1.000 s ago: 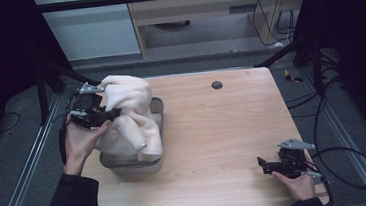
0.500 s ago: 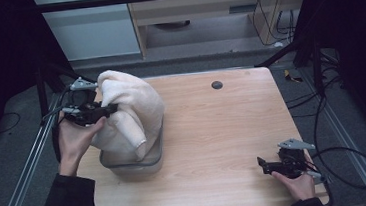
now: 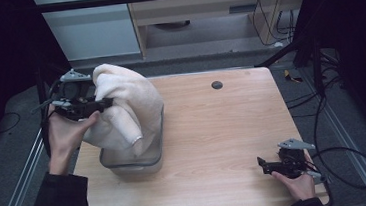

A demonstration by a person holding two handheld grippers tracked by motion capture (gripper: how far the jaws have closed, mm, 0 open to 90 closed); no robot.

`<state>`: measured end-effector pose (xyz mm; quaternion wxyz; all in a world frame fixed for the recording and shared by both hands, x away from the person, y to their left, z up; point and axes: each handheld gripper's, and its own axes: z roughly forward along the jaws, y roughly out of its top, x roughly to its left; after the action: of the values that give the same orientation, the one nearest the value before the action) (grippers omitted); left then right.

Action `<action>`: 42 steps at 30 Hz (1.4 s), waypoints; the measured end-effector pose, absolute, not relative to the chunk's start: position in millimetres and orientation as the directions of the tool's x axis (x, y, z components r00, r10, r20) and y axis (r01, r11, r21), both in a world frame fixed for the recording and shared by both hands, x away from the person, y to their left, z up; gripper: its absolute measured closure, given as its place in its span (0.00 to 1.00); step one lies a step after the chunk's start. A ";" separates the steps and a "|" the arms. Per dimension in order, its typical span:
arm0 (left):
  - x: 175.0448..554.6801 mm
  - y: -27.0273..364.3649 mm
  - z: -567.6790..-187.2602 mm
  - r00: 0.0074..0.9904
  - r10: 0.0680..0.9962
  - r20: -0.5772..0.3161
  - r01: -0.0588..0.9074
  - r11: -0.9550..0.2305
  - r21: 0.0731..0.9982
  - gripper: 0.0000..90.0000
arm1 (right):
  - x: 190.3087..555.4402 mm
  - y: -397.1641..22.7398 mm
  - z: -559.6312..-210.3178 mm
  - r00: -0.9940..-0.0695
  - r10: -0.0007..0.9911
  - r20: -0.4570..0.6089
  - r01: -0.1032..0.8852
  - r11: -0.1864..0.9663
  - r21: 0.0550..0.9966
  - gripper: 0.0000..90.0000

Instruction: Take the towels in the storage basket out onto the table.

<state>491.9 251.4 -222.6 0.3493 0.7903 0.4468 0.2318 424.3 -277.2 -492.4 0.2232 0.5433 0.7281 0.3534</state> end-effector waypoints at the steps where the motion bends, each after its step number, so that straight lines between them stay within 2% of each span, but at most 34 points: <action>1: 491.7 251.8 -220.6 0.492 0.869 0.058 0.544 -0.358 0.759 0.79 | 424.4 -277.3 -492.4 -0.310 0.949 0.058 0.633 0.160 0.757 0.02; 23: 473.0 257.8 -190.8 0.542 0.839 0.050 0.494 -0.366 0.788 0.79 | 423.9 -277.8 -491.7 -0.307 0.949 0.068 0.636 0.151 0.757 0.02; 42: 460.3 236.2 -173.3 0.616 0.784 0.074 0.422 -0.408 0.809 0.79 | 423.9 -278.2 -491.6 -0.306 0.950 0.064 0.633 0.153 0.759 0.02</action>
<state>460.3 236.2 -173.3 0.3954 0.8072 0.3736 0.2289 423.9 -278.2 -491.6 0.2231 0.5454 0.7257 0.3552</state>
